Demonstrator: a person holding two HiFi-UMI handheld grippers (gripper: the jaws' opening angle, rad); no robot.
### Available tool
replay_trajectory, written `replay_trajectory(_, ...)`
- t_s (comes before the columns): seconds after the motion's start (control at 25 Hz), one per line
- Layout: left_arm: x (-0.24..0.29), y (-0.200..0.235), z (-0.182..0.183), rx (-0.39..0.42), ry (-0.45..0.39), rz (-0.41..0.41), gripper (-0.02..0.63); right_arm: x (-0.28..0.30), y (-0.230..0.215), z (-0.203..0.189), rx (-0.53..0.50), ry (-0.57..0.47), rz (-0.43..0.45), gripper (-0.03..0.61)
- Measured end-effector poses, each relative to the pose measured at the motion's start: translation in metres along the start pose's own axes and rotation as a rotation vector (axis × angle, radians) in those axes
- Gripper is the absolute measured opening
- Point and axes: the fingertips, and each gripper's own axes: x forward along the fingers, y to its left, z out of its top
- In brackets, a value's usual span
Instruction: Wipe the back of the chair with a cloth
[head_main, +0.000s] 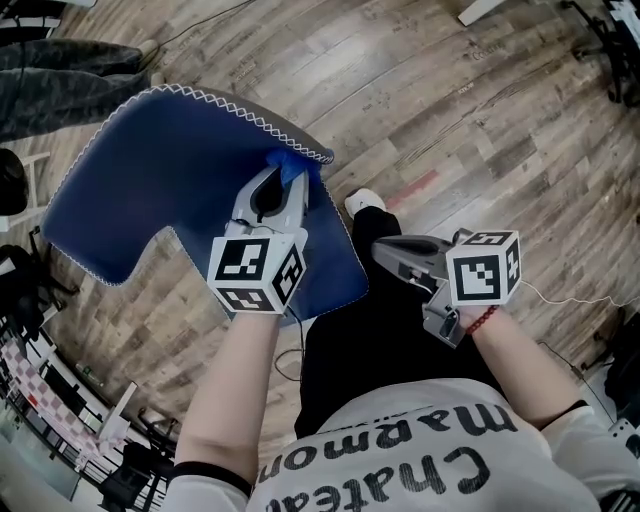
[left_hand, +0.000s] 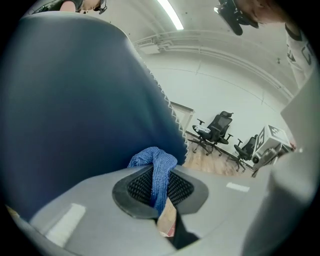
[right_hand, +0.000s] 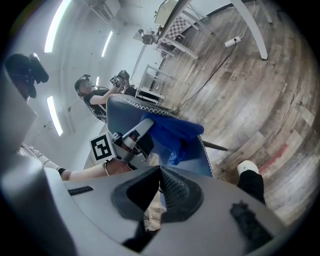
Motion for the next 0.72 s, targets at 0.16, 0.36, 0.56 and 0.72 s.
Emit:
replay_trajectory(0.16,-0.001,-0.018,0.000,0.031,-0.012,-0.085,0.038,0.004,0.003,-0.002,-0.006,0.009,0.002,0.015)
replay_trajectory(0.36,-0.010,-0.041,0.001,0.152,-0.009,-0.244,0.038,0.015,0.012,-0.006,-0.012,0.026,0.002,0.015)
replay_trajectory(0.56,-0.036,0.024,-0.019,0.188,0.019,-0.045,0.040,0.021,0.014,-0.009,-0.017,0.032,0.001,0.014)
replay_trajectory(0.72,-0.091,0.135,-0.024,0.049,0.015,0.243,0.040,0.026,0.017,-0.014,-0.028,0.055,0.001,0.014)
